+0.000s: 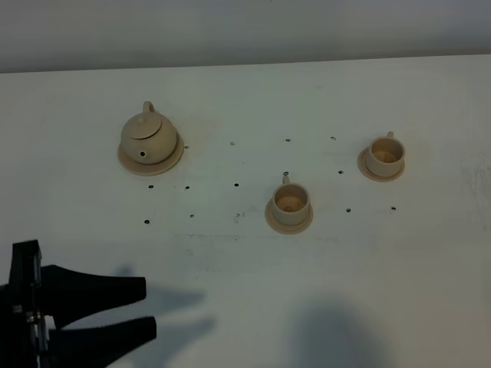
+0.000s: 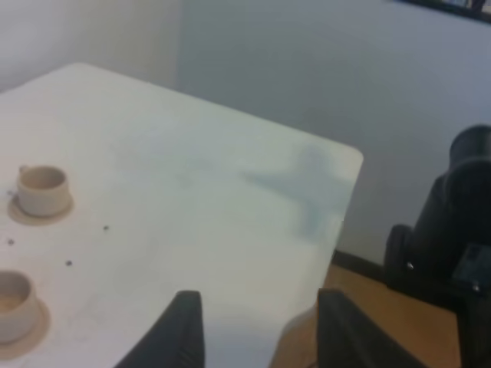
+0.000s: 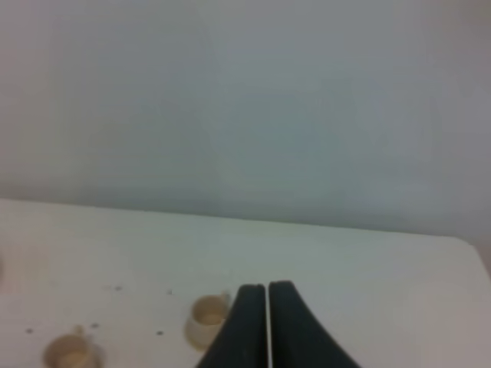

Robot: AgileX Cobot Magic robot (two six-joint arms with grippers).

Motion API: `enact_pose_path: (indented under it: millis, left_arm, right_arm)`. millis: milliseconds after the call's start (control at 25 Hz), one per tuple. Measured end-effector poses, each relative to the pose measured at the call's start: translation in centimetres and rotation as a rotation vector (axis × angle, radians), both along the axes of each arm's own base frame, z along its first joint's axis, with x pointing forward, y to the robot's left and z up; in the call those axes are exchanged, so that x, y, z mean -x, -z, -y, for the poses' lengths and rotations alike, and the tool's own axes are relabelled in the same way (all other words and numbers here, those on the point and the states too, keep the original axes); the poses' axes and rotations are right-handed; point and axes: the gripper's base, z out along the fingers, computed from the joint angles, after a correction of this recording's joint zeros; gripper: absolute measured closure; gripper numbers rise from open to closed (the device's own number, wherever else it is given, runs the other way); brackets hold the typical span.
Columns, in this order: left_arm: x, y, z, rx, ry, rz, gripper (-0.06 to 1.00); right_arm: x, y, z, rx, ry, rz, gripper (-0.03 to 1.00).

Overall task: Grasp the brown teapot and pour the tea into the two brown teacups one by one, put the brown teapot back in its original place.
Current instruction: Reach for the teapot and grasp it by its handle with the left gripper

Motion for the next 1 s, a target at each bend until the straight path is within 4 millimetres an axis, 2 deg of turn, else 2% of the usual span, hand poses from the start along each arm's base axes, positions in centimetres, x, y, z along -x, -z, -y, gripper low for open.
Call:
enact_pose_path:
  millis: [240,440,560,760,1000]
  left_arm:
    - [-0.6,-3.2,-0.1,-0.037,-0.019,0.076,0.64]
    - [-0.5,-5.0,-1.1,-0.113,-0.184,0.145,0.67]
    - [0.4,-5.3,-1.9,-0.168,-0.314,0.195,0.67]
    - [1.9,-5.6,-3.4,-0.219,-0.51,0.246,0.67]
    - [1.9,-6.1,-4.5,-0.265,-0.633,0.272,0.69]
  right_arm:
    - [-0.1,5.8,-0.1,-0.006,-0.014,-0.098,0.99]
    - [-1.7,9.6,-0.4,-0.024,-0.047,-0.246,0.99]
    - [-2.2,10.8,-0.3,0.004,-0.048,-0.291,0.99]
    - [-2.3,11.2,-0.3,0.011,-0.05,-0.314,0.99]
    - [-2.3,11.4,-0.4,-0.008,-0.063,-0.324,0.99]
